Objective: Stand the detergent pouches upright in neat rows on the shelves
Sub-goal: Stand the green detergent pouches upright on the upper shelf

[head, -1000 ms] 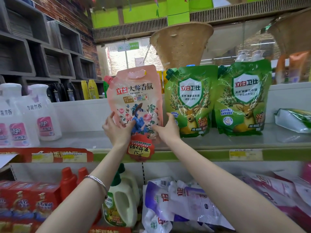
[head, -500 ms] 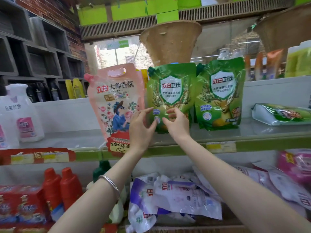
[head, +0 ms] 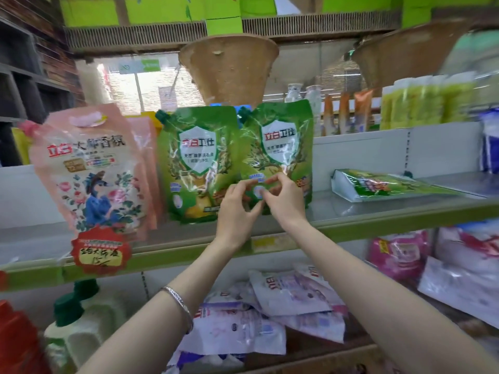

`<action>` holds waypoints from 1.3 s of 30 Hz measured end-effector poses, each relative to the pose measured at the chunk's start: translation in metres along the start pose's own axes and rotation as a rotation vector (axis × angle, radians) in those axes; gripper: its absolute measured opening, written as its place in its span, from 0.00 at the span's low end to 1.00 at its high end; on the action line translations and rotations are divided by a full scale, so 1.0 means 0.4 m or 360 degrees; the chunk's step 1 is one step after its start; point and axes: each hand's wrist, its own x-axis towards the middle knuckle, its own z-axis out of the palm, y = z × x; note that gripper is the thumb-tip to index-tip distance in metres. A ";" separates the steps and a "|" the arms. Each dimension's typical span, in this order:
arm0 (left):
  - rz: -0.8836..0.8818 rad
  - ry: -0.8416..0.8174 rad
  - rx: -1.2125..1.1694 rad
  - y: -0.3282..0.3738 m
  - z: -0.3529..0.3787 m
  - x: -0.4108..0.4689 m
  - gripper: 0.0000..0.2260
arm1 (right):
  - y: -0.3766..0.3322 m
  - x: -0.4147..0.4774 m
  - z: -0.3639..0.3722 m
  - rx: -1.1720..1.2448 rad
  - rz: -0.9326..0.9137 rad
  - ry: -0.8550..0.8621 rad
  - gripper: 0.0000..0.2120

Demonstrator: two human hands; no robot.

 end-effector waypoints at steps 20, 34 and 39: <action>-0.0703 -0.0571 -0.0086 0.248 0.616 0.200 0.13 | 0.322 0.216 -0.455 0.0413 0.1113 -0.0132 0.03; -0.1309 -0.0342 -0.0958 0.311 0.654 0.244 0.02 | 0.370 0.255 -0.533 0.1293 0.1558 0.0046 0.10; -0.1161 -0.0525 -0.0883 0.319 0.625 0.208 0.10 | 0.403 0.287 -0.520 0.1076 0.1479 0.0588 0.10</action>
